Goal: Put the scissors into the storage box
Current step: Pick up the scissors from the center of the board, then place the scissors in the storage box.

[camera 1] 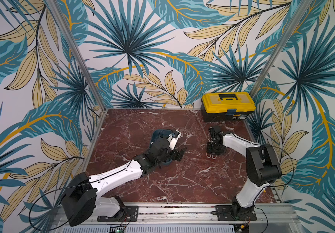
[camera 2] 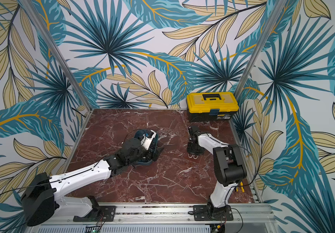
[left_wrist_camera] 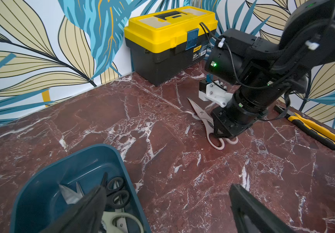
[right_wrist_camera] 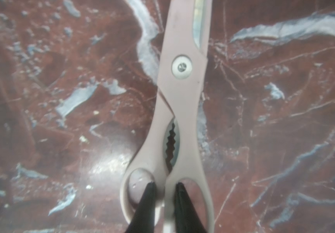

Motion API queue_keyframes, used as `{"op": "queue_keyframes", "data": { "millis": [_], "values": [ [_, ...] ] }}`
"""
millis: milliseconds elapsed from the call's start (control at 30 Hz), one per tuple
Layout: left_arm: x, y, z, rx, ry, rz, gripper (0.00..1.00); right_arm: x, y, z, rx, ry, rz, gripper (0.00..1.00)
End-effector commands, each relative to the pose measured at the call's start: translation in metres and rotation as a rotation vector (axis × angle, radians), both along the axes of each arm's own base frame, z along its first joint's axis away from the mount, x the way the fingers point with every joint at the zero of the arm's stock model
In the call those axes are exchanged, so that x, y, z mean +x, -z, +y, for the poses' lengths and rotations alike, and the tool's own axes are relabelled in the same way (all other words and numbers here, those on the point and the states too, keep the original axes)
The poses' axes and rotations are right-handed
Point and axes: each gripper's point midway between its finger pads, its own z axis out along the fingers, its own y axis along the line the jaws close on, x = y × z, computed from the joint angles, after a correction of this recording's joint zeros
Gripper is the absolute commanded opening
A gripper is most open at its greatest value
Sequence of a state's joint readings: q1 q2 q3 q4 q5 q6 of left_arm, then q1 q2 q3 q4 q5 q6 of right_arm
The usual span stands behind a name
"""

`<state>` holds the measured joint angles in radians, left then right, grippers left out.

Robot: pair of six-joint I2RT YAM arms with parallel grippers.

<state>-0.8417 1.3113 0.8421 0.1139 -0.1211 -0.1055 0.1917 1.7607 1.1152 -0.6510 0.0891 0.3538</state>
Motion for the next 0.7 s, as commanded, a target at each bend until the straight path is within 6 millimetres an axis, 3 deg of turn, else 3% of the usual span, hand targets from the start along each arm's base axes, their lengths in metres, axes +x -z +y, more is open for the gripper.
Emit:
{"op": "queue_keyframes", "data": {
  "millis": [0,200,467,667],
  "values": [
    [0.004,-0.021,0.018,-0.019,-0.08,-0.066,1.0,-0.007,-0.017,0.01,0.028,-0.055,-0.02,0.1],
    [0.009,-0.027,0.049,-0.009,-0.205,-0.097,1.0,-0.007,-0.039,0.028,0.061,-0.102,-0.061,0.1],
    [0.003,-0.029,0.073,-0.028,-0.255,-0.105,1.0,-0.003,-0.047,0.042,0.109,-0.118,-0.099,0.1],
    [0.0,-0.03,0.088,-0.003,-0.297,-0.119,1.0,0.0,-0.077,0.083,0.213,-0.184,-0.165,0.1]
  ]
}}
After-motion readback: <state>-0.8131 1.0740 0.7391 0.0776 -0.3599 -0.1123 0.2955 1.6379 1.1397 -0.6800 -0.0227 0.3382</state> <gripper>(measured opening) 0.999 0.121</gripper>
